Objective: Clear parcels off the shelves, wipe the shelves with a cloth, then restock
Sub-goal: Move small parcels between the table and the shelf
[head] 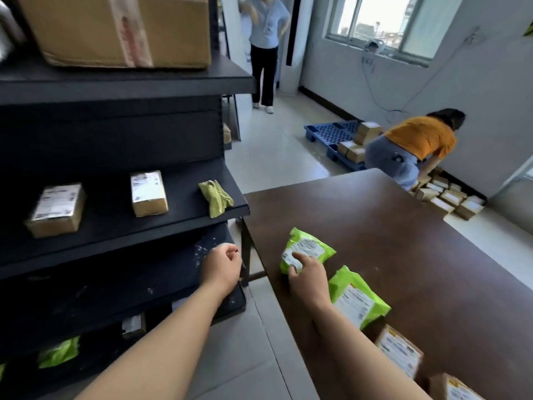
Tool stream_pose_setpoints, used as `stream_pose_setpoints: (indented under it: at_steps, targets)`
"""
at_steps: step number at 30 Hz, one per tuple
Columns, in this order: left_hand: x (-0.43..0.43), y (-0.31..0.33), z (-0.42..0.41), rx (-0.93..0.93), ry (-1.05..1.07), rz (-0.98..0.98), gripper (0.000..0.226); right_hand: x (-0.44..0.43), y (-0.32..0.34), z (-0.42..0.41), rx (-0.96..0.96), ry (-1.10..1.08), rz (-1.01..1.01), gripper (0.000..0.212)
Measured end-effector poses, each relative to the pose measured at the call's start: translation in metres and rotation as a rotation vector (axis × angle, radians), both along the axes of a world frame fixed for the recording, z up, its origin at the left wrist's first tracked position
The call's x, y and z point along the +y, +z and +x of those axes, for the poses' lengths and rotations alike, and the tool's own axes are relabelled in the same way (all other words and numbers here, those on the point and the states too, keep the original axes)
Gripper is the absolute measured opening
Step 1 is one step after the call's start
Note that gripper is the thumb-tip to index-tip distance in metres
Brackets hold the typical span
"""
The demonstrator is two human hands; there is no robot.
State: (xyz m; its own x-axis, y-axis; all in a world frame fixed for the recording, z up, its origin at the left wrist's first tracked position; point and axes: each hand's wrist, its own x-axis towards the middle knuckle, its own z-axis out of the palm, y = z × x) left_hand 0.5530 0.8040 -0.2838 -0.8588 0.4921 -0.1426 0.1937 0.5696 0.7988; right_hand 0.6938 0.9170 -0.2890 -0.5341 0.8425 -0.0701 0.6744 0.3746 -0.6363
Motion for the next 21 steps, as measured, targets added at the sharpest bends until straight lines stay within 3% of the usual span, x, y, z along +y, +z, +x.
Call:
stream_pose_setpoints:
  at_steps: [6, 13, 21]
  targets:
    - [-0.030, 0.003, -0.095, 0.037, 0.067, -0.110, 0.034, -0.008, 0.006, -0.095, 0.010, 0.067, 0.017, 0.040]
    - [-0.046, -0.008, -0.168, 0.116, -0.043, -0.297, 0.042, -0.008, 0.004, -0.177, 0.011, 0.184, 0.030, 0.043]
    - [-0.041, -0.036, -0.214, 0.130, -0.122, -0.463, 0.050, 0.016, -0.008, -0.255, -0.128, 0.378, 0.068, 0.049]
